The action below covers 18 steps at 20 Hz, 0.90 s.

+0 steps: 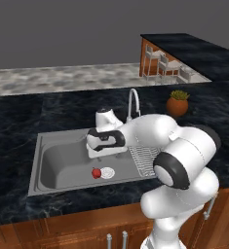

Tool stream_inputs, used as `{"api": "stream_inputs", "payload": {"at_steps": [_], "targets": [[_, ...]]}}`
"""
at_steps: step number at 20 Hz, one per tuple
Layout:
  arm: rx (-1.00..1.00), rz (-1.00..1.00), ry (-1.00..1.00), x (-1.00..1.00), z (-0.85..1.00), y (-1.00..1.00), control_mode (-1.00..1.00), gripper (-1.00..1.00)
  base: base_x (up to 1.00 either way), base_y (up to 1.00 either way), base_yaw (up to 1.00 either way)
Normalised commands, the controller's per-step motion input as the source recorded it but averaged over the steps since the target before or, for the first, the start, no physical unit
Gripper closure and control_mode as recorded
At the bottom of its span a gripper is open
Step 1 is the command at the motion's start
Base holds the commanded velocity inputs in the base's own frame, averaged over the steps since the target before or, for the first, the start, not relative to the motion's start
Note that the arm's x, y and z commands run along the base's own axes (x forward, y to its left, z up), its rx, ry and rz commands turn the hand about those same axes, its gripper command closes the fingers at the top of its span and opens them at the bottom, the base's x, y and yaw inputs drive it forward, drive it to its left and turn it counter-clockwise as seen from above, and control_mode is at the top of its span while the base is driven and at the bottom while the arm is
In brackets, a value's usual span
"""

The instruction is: Turn on the sink faucet. Then move the bell pepper from the counter to the sink. Turn off the sink. Move the vegetable from the sink to the pot next to the stove. Finally move the pot to the front center burner.

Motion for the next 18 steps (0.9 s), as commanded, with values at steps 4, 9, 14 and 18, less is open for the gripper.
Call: {"api": "stream_inputs", "payload": {"at_steps": [4,9,14,18], "targets": [[0.00,-0.08,0.10,0.22,-0.40,0.03,-1.00,-1.00,0.00,0.00,0.00],[0.00,-0.11,0.07,0.22,-0.39,0.12,-1.00,-1.00,0.00,0.00,0.00],[0.00,-0.14,0.02,0.18,-0.39,0.13,-1.00,-1.00,0.00,0.00,0.00],[0.00,-0.15,0.00,0.17,-0.37,0.08,-1.00,-1.00,0.00,0.00,0.00]]}}
